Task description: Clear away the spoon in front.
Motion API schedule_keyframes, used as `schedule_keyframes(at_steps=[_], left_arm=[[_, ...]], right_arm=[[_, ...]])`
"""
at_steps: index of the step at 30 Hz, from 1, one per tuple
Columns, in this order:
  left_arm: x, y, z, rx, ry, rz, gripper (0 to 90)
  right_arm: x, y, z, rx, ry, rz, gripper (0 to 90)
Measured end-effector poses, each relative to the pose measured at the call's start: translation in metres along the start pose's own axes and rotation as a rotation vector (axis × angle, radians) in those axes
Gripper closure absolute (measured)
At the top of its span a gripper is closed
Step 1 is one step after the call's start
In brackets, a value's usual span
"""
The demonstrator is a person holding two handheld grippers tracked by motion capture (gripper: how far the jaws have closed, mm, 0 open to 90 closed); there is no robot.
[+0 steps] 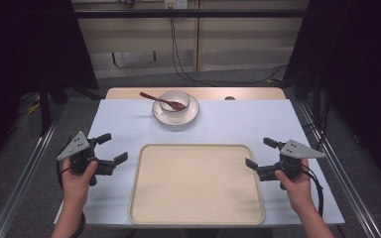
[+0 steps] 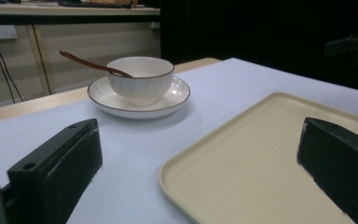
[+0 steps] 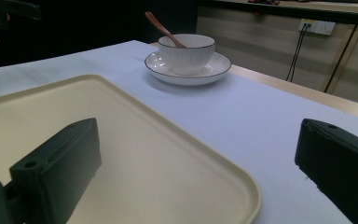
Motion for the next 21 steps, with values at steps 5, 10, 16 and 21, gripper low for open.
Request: schedule_keyframes(at_steps=[5, 10, 16, 21], left_arm=[[0.0, 0.001, 0.001, -0.004, 0.003, 0.011, 0.0], [-0.004, 0.003, 0.004, 0.018, 0.005, 0.001, 0.0], [-0.005, 0.004, 0.01, 0.003, 0.041, 0.003, 0.0], [-0.012, 0.005, 0.012, 0.036, 0.067, 0.0, 0.0]], right_arm=[[-0.002, 0.0, 0.001, 0.002, -0.001, -0.007, 0.9], [-0.005, 0.002, 0.002, 0.008, 0.015, -0.013, 0.7], [-0.011, -0.002, 0.001, 0.002, 0.009, -0.019, 0.7], [-0.013, -0.002, 0.0, 0.002, 0.006, -0.016, 0.9]])
Point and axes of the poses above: each handheld gripper's, and its own axes: x roughly backward along the jaws, z roughly out of its underside, y roughly to its left, the point moved 4 cm from there along -x, roughly forward along the jaws, and after that the axes turned 10 degrees about -z, right-handed, at the moved point
